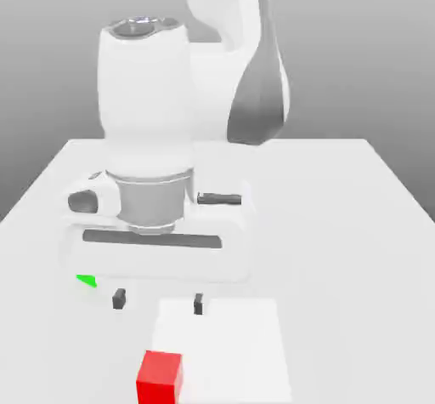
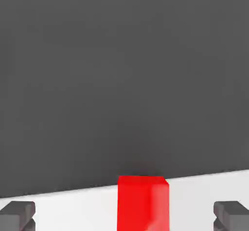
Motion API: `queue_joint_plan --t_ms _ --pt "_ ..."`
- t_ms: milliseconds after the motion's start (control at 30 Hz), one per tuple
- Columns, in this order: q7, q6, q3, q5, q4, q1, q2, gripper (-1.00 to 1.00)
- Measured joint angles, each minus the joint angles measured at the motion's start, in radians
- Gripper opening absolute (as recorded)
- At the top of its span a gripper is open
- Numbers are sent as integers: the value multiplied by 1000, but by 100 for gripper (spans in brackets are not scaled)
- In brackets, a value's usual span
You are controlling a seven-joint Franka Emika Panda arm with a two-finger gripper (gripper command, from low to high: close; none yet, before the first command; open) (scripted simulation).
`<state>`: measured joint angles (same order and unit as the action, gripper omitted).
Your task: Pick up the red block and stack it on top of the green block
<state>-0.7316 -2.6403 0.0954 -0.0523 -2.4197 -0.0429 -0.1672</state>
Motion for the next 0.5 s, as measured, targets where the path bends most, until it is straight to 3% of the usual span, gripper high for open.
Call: queue_joint_plan --t_ms 200,233,500 --pt "21 -148 -23 -26 15 -27 -217 0" --pt "23 -166 -28 -28 18 -32 -239 -100" --pt "19 -144 -24 -22 14 -29 -213 -100"
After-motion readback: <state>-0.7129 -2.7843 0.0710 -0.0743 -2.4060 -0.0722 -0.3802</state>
